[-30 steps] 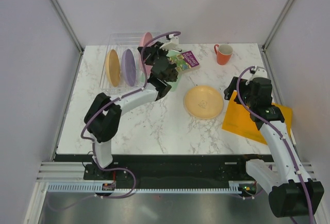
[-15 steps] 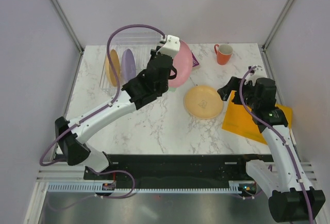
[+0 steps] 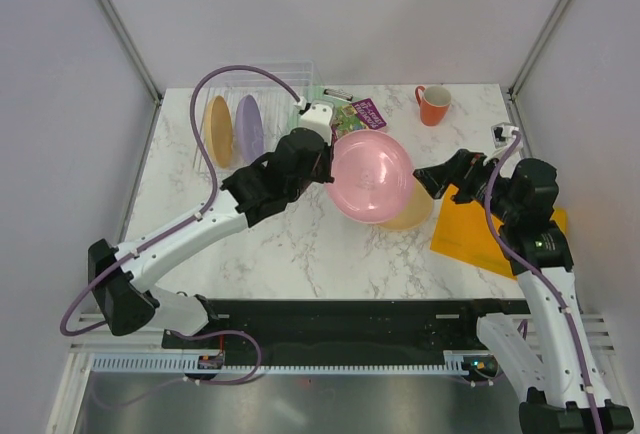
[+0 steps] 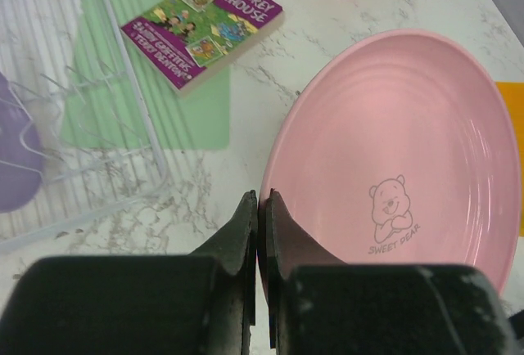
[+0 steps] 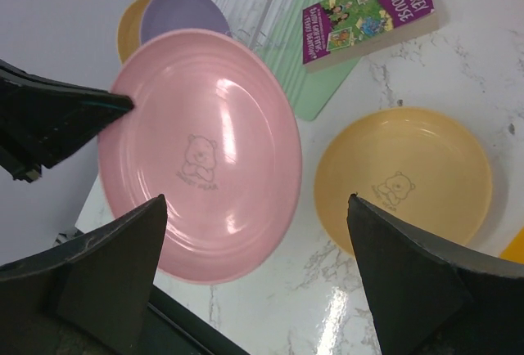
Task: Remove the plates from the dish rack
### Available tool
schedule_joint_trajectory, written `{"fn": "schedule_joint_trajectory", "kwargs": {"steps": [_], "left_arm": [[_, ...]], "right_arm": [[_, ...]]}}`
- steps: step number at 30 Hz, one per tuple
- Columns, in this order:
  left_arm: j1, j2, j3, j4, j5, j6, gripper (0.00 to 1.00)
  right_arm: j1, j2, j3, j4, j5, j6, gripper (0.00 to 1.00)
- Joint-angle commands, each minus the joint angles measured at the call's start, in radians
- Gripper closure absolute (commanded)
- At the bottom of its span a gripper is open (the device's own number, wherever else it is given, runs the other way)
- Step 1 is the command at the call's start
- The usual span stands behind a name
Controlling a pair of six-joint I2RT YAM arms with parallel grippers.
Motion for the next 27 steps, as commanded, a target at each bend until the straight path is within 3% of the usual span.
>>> {"fn": "schedule_joint_trajectory", "kwargs": {"steps": [1,15,18,21,24,27], "left_arm": [[0.004,-0.048,-0.029,0.077,0.089,-0.129,0.98],[0.006,-0.143,-0.12,0.15,0.136,-0.164,0.98],[0.009,-0.143,-0.132,0.167,0.145,-0.167,0.98],[0.01,-0.133,-0.141,0.189,0.168,-0.172,0.98],[0.012,-0.119,-0.146,0.2,0.182,-0.18,0.98],[0.013,-0.111,-0.149,0.2,0.175,-0.184,0.98]], "right_arm": [[0.002,-0.01,-0.026,0.072,-0.06,0.053,0.02],[0.004,0.039,-0.126,0.127,-0.085,0.066,0.02],[0.016,0.056,-0.143,0.187,-0.138,0.092,0.07],[0.034,0.082,-0.146,0.221,-0.178,0.102,0.21],[0.054,0.093,-0.147,0.253,-0.204,0.115,0.41],[0.059,0.088,-0.149,0.27,-0.211,0.125,0.72]]}}
